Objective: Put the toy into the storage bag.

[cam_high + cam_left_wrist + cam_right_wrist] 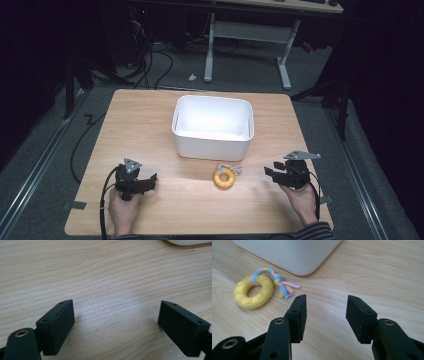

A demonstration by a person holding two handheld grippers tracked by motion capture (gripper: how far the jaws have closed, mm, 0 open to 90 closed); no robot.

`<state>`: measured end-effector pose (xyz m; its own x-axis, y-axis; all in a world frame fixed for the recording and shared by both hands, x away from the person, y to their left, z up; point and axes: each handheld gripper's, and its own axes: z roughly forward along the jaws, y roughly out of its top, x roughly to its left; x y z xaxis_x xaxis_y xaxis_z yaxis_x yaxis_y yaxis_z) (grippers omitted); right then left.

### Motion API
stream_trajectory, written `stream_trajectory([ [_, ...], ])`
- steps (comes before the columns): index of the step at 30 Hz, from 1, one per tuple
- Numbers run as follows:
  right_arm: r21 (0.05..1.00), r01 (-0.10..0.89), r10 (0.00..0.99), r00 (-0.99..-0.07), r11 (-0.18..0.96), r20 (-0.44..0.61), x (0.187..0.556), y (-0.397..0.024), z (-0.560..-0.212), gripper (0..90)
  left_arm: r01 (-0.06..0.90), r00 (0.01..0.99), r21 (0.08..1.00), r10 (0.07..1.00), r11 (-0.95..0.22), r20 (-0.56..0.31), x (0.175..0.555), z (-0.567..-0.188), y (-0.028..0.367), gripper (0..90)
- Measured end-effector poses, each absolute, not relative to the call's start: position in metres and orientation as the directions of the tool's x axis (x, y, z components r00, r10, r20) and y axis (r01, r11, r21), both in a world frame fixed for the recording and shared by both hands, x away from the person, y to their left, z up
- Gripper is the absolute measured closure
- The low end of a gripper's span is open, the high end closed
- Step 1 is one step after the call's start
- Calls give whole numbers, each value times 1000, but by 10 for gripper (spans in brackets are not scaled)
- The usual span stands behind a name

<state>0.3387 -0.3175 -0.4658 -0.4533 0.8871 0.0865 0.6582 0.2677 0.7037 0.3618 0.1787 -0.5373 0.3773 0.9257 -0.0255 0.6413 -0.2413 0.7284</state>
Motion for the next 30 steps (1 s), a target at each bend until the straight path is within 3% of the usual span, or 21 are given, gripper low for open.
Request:
stream_trajectory([
  [19,668,642,818,-568,375,87,351,-265,-456,554,641,378,729,926,-240,-28,362,-537,179,142],
  [30,624,651,795,-602,432,76,359,-236,-469,551,641,377,730,926,-238,-29,362,-537,179,142],
])
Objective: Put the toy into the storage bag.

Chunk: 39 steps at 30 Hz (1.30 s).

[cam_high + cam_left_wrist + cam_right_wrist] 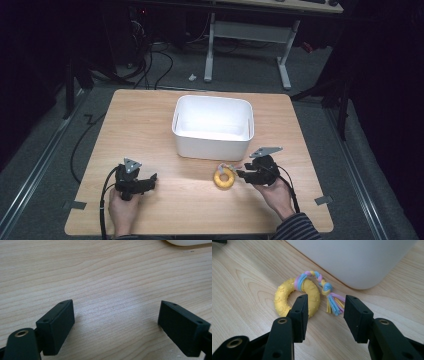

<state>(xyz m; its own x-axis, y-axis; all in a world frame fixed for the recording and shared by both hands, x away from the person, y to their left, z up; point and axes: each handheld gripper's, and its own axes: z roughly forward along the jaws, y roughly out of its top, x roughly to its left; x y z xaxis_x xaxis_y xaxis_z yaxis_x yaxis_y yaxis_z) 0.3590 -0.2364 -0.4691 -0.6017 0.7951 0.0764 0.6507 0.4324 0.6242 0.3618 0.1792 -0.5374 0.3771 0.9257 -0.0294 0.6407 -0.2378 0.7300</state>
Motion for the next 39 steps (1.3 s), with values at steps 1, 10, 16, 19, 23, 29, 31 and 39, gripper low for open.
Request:
stream_trajectory([
  [1,624,646,791,-607,439,72,360,-234,-470,552,641,378,730,926,-238,-30,362,-537,179,142],
  [10,589,662,778,-622,464,87,367,-216,-480,559,641,377,730,926,-238,-29,362,-537,179,142],
  [16,549,682,781,-619,482,83,372,-208,-487,568,641,377,730,926,-238,-30,362,-537,179,142],
  [19,539,689,783,-616,484,85,374,-206,-489,570,641,377,730,926,-238,-29,362,-537,179,142],
  [23,528,699,787,-610,483,88,376,-203,-492,572,641,377,730,926,-238,-29,362,-537,179,142],
  [29,517,702,786,-612,490,86,379,-199,-495,577,642,379,730,925,-236,-34,362,-537,180,142],
  [31,510,702,786,-613,497,77,379,-197,-497,580,641,378,732,925,-232,-37,362,-537,180,142],
  [39,496,693,783,-621,523,42,380,-192,-499,631,641,377,731,925,-233,-36,362,-537,180,142],
])
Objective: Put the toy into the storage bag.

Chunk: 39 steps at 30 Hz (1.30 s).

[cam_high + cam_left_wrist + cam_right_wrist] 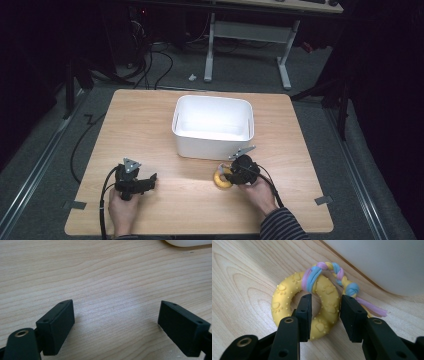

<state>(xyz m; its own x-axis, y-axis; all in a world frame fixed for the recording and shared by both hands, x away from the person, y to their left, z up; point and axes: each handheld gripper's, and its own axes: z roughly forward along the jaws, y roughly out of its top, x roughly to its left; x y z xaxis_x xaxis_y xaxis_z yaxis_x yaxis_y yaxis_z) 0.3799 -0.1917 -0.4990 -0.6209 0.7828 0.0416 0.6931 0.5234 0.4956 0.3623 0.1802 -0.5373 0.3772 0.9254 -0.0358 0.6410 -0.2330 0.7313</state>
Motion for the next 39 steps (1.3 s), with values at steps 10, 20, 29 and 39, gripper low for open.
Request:
stream_trajectory([
  [10,500,689,785,-619,524,30,379,-190,-500,691,641,377,731,925,-232,-36,362,-537,180,142],
  [20,501,674,765,-643,544,34,372,-195,-497,703,641,377,731,926,-233,-35,362,-537,180,142],
  [29,509,660,750,-661,553,42,363,-205,-493,704,641,377,731,925,-234,-35,362,-537,180,142],
  [39,532,656,746,-663,535,67,352,-226,-488,704,641,377,730,926,-236,-31,362,-537,180,142],
])
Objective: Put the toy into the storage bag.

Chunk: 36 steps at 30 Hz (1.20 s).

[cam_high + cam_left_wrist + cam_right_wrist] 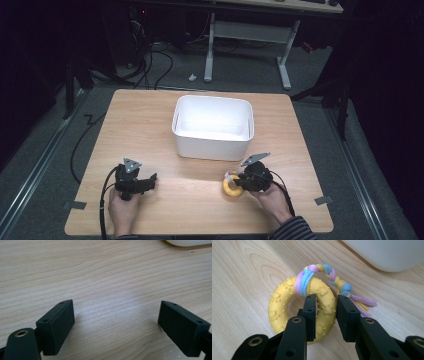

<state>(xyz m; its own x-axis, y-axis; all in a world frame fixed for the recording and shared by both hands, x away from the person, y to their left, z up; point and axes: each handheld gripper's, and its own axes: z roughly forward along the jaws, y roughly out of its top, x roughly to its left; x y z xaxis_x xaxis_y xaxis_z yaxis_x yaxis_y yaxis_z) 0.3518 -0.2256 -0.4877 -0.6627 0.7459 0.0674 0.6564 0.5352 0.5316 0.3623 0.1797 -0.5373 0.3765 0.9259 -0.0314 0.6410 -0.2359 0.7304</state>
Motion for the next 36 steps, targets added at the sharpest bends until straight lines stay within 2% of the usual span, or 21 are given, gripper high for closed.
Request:
stream_trajectory([
  [17,558,669,776,-627,491,69,340,-263,-478,705,641,376,730,926,-236,-31,362,-537,180,142],
  [36,589,657,795,-605,470,41,335,-289,-452,705,641,375,730,927,-236,-30,363,-537,179,142],
])
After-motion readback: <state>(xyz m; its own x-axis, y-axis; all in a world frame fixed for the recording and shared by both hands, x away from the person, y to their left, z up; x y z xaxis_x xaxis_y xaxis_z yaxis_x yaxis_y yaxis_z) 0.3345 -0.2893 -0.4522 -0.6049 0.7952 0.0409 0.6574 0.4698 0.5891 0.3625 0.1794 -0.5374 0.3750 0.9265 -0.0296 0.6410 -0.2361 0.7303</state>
